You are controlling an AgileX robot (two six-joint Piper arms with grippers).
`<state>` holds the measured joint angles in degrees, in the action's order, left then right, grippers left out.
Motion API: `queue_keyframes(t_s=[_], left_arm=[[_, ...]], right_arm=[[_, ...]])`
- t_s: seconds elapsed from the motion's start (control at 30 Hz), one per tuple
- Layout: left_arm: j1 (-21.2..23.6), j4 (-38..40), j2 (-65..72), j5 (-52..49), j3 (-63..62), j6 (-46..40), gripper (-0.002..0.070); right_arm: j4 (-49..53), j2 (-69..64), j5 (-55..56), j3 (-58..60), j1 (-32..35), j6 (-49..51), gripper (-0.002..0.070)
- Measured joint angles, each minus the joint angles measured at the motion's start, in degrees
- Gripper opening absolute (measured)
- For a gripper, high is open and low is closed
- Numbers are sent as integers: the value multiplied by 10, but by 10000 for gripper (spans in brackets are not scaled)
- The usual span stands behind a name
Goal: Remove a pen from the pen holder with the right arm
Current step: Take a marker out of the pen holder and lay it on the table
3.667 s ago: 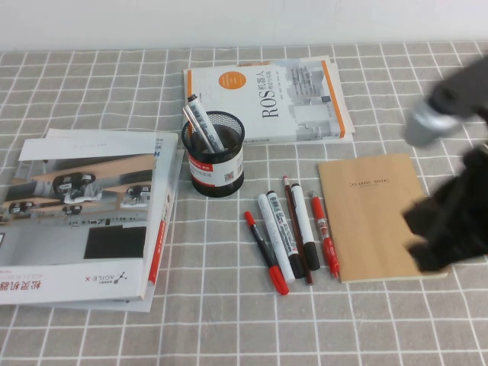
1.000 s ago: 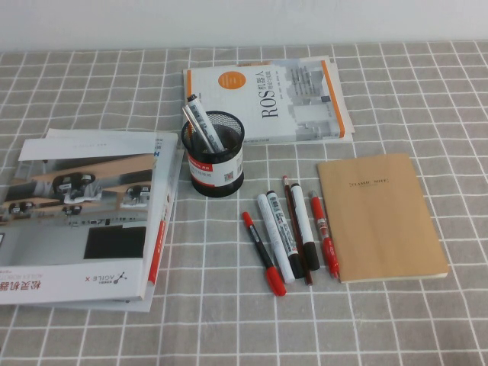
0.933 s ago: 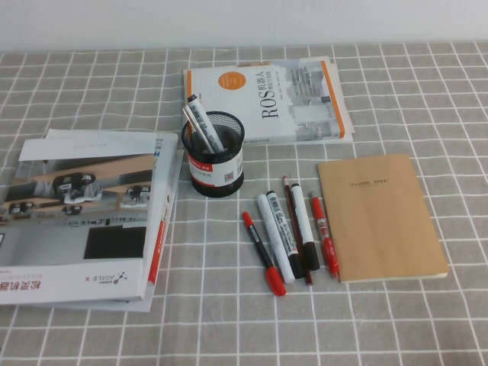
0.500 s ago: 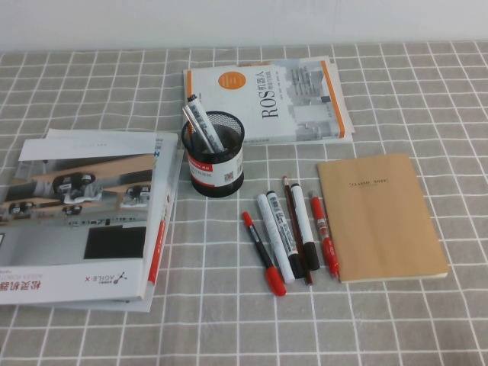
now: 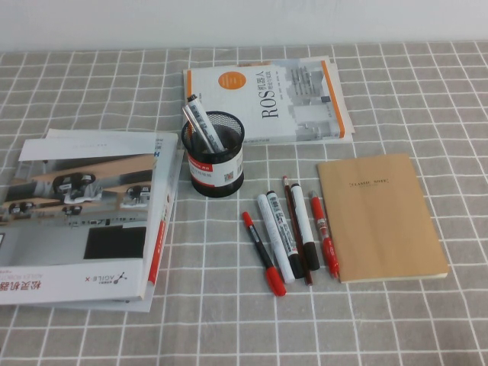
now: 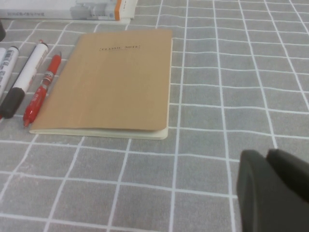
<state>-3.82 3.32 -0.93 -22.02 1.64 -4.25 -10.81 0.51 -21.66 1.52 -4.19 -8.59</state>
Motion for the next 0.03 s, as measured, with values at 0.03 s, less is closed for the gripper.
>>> queue_keyframes(t_s=[0.03], left_arm=[[0,0,0,0,0,0,-3]], right_arm=[[0,0,0,0,0,0,-12]])
